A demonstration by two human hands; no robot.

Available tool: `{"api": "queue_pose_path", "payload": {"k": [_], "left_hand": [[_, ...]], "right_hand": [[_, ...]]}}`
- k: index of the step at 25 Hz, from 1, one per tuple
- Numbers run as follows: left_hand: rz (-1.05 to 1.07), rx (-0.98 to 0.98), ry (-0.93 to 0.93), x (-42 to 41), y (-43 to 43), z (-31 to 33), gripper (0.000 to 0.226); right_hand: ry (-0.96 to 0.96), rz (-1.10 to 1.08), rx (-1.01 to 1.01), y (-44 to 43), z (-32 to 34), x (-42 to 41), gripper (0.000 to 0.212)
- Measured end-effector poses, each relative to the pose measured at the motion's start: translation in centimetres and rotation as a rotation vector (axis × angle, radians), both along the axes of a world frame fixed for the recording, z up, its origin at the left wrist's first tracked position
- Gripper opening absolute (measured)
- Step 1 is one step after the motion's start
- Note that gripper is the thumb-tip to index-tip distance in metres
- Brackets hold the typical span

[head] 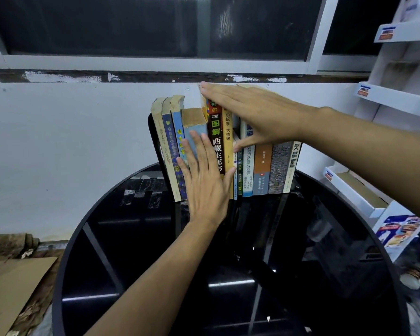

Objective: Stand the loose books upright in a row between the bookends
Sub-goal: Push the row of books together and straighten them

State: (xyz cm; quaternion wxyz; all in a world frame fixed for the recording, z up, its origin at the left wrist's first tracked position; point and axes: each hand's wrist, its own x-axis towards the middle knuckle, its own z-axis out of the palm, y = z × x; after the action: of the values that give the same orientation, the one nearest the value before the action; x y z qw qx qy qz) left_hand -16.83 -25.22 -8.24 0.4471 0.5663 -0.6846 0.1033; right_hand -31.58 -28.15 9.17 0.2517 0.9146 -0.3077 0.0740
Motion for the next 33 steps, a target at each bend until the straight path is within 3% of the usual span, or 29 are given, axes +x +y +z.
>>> {"api": "queue_pose_path", "payload": {"k": [12,33], "left_hand": [[0.047,-0.028,-0.006,-0.5,-0.9,-0.1,0.103],[0.02,-0.018,0.019,-0.5,-0.6,0.0,0.102]], "right_hand": [[-0.054,-0.01,-0.036,-0.6,-0.6,0.0,0.125],[-0.031,0.001,-0.054,-0.4,-0.7,-0.2,0.124]]}}
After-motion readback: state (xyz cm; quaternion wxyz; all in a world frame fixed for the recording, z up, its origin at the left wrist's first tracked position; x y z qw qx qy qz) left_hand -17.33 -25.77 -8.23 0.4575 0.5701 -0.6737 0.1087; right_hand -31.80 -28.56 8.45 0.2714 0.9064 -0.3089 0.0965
